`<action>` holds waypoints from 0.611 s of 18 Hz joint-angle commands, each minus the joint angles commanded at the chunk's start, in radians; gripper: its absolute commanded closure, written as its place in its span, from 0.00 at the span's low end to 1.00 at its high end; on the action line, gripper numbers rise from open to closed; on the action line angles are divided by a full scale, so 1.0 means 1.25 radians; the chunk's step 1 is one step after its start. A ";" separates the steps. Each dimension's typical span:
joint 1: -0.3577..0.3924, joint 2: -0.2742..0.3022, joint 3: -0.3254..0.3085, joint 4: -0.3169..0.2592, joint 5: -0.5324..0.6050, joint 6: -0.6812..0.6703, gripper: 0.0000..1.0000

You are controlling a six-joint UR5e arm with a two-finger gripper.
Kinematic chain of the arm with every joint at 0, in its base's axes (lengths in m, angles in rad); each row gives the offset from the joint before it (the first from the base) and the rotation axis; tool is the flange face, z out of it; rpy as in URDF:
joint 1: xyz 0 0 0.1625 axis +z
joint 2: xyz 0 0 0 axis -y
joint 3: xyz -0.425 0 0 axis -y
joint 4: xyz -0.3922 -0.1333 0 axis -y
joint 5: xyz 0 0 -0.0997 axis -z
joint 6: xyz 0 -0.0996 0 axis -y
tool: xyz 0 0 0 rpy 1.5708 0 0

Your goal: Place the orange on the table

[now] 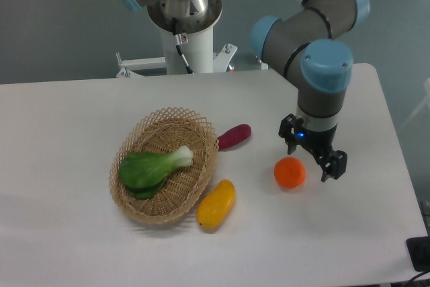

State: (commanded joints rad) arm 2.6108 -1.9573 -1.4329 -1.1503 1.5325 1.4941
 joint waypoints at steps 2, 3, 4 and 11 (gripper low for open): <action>0.024 0.006 0.006 -0.017 -0.034 0.035 0.00; 0.037 0.015 0.006 -0.019 -0.047 0.054 0.00; 0.048 0.021 0.006 -0.020 -0.056 0.069 0.00; 0.104 0.048 0.012 -0.059 -0.137 0.137 0.00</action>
State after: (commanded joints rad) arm 2.7412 -1.8975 -1.4174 -1.2241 1.3609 1.6659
